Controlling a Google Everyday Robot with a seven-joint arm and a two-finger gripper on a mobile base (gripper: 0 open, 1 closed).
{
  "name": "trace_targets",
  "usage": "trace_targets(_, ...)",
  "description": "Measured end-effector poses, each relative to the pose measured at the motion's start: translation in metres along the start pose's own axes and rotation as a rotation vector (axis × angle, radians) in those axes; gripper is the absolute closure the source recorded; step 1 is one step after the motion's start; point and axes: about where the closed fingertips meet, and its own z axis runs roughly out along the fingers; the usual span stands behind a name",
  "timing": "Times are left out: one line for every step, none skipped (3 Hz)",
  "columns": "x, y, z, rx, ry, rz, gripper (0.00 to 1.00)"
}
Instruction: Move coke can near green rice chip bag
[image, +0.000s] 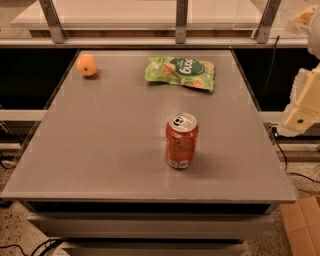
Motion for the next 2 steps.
trace_targets(0.0000, 0.0000, -0.0001, 0.000, 0.000, 0.000, 0.00)
trace_targets(0.0003, 0.0005, -0.0031, 0.002, -0.013, 0.003, 0.00)
